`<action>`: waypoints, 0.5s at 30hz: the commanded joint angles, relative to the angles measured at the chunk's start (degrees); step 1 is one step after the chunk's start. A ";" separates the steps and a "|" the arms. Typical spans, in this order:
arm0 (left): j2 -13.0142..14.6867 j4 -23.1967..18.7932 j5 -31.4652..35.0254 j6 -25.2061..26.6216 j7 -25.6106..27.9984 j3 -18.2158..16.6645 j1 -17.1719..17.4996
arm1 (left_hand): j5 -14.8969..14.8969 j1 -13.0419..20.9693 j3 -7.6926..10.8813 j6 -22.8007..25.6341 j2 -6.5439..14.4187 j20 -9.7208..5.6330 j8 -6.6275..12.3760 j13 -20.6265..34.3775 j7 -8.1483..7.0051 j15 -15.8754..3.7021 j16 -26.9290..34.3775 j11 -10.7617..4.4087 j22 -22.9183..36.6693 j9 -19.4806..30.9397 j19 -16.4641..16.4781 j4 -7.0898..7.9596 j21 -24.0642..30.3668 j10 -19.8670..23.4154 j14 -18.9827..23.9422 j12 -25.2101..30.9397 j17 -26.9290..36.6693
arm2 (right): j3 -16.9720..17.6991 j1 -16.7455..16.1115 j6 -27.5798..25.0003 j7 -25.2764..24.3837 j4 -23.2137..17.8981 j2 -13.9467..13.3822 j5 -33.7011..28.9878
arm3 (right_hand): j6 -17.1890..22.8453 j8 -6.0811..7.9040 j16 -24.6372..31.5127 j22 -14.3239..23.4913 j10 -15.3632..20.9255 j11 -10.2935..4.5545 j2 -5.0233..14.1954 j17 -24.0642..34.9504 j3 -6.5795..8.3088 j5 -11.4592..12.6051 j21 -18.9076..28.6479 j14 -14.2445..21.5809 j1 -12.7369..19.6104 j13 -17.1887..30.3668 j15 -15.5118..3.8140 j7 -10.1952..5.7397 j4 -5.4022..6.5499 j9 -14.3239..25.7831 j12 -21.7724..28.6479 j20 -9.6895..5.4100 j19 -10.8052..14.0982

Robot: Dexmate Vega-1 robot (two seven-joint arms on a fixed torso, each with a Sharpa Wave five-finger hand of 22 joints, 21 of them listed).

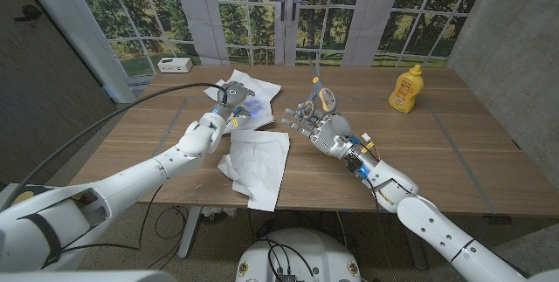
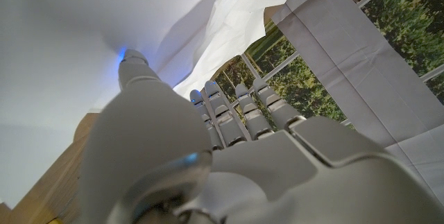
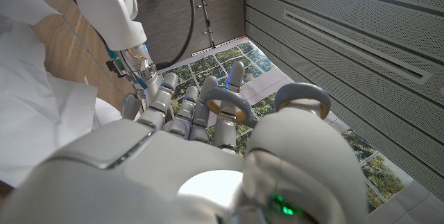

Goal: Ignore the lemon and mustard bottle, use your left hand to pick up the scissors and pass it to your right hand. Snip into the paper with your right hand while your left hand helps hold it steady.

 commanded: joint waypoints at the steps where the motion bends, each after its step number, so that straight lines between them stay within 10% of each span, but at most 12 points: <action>1: -0.13 1.45 -1.50 -1.65 -0.80 0.88 -1.05 | 0.50 0.13 0.27 0.96 0.97 -6.02 0.06 0.12 0.00 -10.12 0.35 -0.16 0.04 0.16 0.54 -0.04 0.32 0.37 0.37 0.21 0.18 | -0.27 0.36 -0.09 -0.33 0.17 0.30 -0.22 | 0.46 -0.42 -0.11 0.14 0.42 -0.31 0.09 0.05 -0.02 -0.11 -0.08 0.59 0.78 0.07 0.16 -0.09 -0.34 0.23 0.35 0.15 0.48; 15: -0.59 2.25 -1.61 -1.13 0.70 1.23 -1.14 | 0.38 0.28 0.41 1.46 1.26 -6.78 0.14 0.11 0.01 -10.08 0.40 -0.13 0.01 0.14 0.81 -0.09 0.35 0.81 0.69 0.37 0.16 | -0.42 0.75 -0.23 -0.31 0.36 0.35 -0.33 | 0.79 -0.52 -0.13 0.14 0.56 -0.27 0.08 0.03 0.03 -0.10 -0.23 0.75 0.95 -0.13 0.08 -0.16 -0.54 0.34 0.51 0.09 0.61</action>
